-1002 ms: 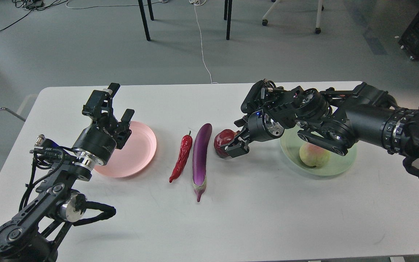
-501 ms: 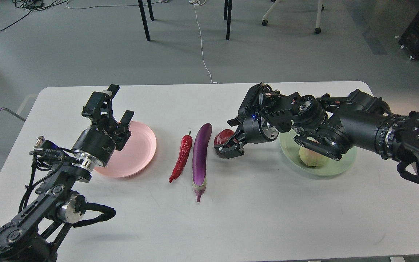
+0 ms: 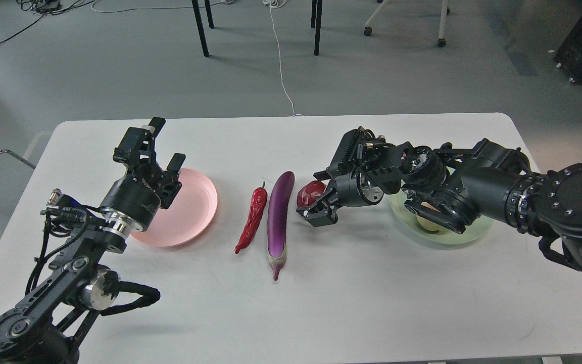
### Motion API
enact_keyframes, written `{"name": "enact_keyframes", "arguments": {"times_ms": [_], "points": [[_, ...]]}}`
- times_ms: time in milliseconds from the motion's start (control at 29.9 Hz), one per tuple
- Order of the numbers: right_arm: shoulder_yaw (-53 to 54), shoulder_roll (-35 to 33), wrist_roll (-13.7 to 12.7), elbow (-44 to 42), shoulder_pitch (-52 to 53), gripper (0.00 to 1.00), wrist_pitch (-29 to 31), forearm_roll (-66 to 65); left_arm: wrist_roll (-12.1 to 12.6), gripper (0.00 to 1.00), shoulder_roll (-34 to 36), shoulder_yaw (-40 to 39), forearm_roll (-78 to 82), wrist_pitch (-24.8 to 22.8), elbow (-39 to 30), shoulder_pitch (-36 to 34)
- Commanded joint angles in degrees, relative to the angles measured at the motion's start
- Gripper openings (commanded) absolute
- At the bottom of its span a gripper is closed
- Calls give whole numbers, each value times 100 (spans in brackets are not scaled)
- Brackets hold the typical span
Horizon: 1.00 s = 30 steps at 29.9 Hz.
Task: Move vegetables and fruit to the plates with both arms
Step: 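Move the right gripper to the red onion and grasp it, then lift the red onion and release it on the green plate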
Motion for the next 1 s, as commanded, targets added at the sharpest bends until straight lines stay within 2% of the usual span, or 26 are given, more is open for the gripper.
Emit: {"name": "enact_keyframes", "arguments": {"times_ms": [0,33,134,200,234,434,601,735,969], "points": [[-25,-4,0,-25,-21,91,-54,0,0,99,0,1,-1,0,0,0],[-25,-4,0,-25,-21,89,-54,0,0,99,0,1,-1,0,0,0],[-112,-22,0,-16,-21,64,-54,0,0,99,0,-8,-1,0,0,0],[-174,-30,0,1,5,49,-54,0,0,99,9,-8,-1,0,0,0],[-174,-48,0,10,22,45,-54,0,0,99,9,-8,-1,0,-8,0],[-174,-398,0,238,461,44,-63,18,0,99,35,-8,8,0,-8,-8],[-192,-1425,0,871,1033,46,-1,18,0,99,35,-8,-1,0,-44,-8],[-490,-2332,0,1003,1139,48,16,-44,0,99,35,-8,-1,0,-44,-8],[-869,-2939,0,977,797,48,-72,-44,0,99,-17,9,-1,0,-44,-17]]}}
